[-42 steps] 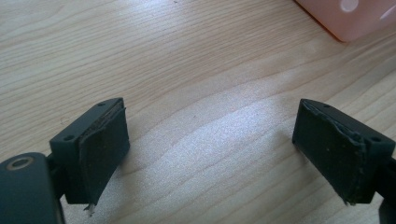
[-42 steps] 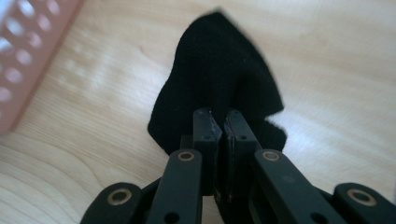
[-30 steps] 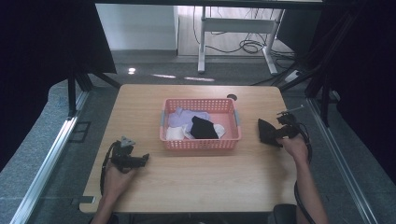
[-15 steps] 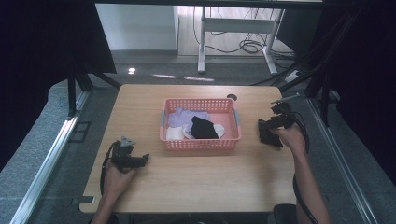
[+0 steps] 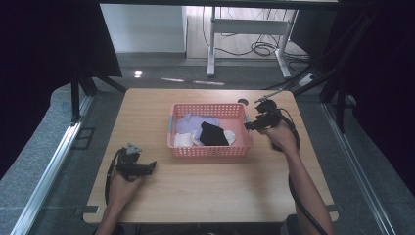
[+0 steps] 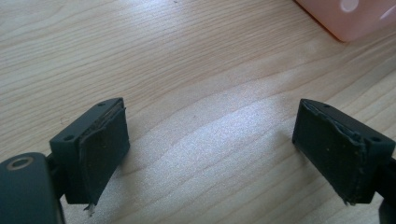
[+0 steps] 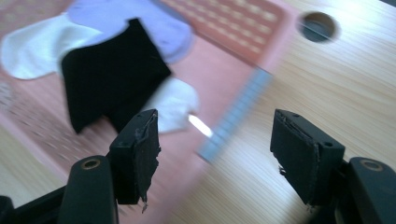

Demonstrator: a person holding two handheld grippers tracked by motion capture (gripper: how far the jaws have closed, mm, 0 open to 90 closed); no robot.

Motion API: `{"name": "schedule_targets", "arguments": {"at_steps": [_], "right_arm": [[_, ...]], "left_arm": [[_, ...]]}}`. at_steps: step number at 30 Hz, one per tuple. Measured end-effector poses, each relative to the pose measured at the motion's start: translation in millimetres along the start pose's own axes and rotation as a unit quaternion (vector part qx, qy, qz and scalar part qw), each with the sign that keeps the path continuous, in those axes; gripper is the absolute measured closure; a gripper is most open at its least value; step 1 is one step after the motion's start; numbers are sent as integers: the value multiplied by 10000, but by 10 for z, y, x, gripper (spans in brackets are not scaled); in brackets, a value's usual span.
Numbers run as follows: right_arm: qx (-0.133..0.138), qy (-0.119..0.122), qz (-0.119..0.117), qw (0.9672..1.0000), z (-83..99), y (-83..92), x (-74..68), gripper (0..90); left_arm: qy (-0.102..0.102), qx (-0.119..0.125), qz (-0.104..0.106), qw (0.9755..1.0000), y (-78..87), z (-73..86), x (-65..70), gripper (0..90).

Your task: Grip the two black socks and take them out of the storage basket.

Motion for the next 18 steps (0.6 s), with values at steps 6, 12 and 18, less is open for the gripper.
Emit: {"name": "schedule_targets", "arguments": {"at_steps": [6,12,18], "right_arm": [[-140,365,-361,9986,-214,-329,-379,340],[-306,584,-672,9956,-324,-601,-683,343],[-425,691,-892,9927,-379,-806,-904,343]], "left_arm": [[-4,-1,3,10000,0,0,0,104],[-7,-7,-1,10000,1,0,-1,104],[-4,-7,0,10000,1,-1,-1,104]]}}
Point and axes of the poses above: each handheld gripper's, and its own axes: y roughly backward along the jaws, z roughly out of its underside, x roughly to its right, the point moved 2 cm from there along -y, roughly forward along the jaws, and after that the axes turned 2 degrees about -z, right-handed, at the moved point
